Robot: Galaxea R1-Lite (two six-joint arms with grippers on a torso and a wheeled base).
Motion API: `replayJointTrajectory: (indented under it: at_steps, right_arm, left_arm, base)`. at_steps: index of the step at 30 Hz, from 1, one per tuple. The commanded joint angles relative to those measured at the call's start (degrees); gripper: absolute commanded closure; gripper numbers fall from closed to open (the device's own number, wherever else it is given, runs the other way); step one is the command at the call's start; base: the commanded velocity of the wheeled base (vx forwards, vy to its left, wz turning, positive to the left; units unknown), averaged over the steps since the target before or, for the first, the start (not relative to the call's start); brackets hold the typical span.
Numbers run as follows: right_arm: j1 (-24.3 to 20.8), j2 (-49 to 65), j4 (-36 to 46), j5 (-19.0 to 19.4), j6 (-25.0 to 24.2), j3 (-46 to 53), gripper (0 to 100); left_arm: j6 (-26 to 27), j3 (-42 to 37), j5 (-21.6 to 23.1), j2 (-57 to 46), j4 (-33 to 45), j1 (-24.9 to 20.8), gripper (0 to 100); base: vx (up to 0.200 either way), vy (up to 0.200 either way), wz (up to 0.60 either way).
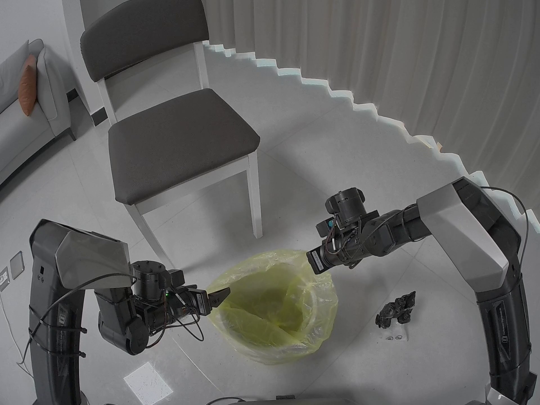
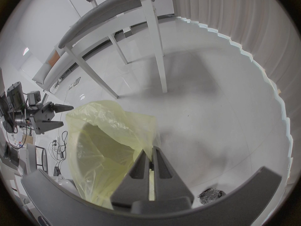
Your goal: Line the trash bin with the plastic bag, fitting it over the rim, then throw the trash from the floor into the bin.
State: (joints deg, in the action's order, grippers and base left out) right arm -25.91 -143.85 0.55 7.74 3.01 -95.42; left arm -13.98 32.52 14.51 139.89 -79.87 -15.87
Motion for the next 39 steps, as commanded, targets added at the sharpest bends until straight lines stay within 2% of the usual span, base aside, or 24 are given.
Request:
replayJointTrajectory:
  at_steps: [1, 15, 25, 26, 39]
  right_arm:
    - [0.15, -1.43, 2.09, -0.01, -0.02, -5.04, 100]
    - [0.42, -7.50, 4.81, -0.45, 0.15, -12.34, 100]
    - [0.33, -8.29, 6.83, -1.15, 1.30, -12.78, 100]
    - [0.33, -8.11, 7.98, -1.85, 1.91, -12.78, 0]
    - [1.91, 1.11, 9.47, -2.47, 1.74, -5.75, 0]
  left_arm:
    - [0.01, -0.27, -0.36, -0.58, -0.20, 0.40, 0]
    - [0.01, -0.09, -0.62, 0.12, -1.07, 0.75, 0]
    - [-0.17, 0.00, -0.62, 0.30, -1.07, 0.84, 0]
    - [-0.17, 0.26, -0.62, 0.65, -1.07, 0.84, 0]
    - [-0.17, 9.05, -0.97, 4.52, 4.02, 2.60, 0]
  base:
    - [0.000, 0.000, 0.00]
    - [0.000, 0.000, 0.00]
    - [0.000, 0.000, 0.00]
    - [0.000, 0.000, 0.00]
    - [0.000, 0.000, 0.00]
